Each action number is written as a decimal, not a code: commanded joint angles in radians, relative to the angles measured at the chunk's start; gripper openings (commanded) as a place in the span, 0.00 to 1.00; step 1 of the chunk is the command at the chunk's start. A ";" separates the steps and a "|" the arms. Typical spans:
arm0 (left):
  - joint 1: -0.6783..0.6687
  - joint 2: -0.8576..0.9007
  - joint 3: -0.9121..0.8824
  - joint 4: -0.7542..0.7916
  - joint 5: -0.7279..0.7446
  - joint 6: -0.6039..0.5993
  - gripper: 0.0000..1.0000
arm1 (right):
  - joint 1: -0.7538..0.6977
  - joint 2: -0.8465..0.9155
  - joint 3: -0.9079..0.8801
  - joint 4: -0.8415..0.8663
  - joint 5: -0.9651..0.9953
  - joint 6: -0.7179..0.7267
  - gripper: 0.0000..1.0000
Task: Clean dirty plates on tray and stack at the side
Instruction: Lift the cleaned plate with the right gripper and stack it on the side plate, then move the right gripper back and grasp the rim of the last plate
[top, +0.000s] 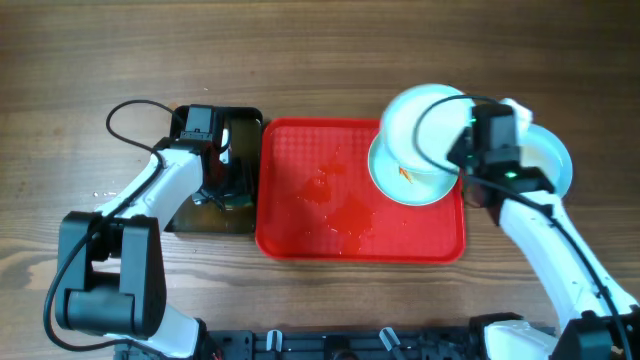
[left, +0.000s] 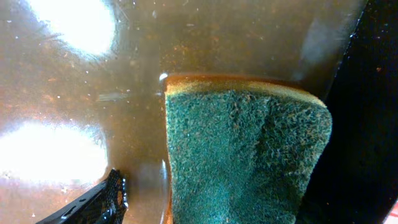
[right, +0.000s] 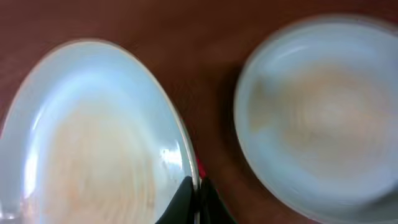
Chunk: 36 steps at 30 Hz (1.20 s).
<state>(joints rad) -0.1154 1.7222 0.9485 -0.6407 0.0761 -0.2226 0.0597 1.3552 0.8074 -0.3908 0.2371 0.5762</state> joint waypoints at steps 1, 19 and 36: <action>0.006 0.011 0.013 -0.003 -0.006 -0.002 0.72 | -0.211 -0.017 0.000 -0.057 -0.168 0.089 0.04; 0.006 0.011 0.013 -0.002 -0.006 -0.002 0.72 | -0.509 0.049 0.000 -0.227 -0.795 -0.314 0.46; 0.006 0.011 0.013 -0.002 -0.006 -0.002 0.72 | -0.096 0.203 -0.037 -0.163 -0.399 -0.086 0.49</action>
<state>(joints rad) -0.1154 1.7226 0.9489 -0.6430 0.0765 -0.2226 -0.0441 1.5047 0.7876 -0.5877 -0.1783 0.4786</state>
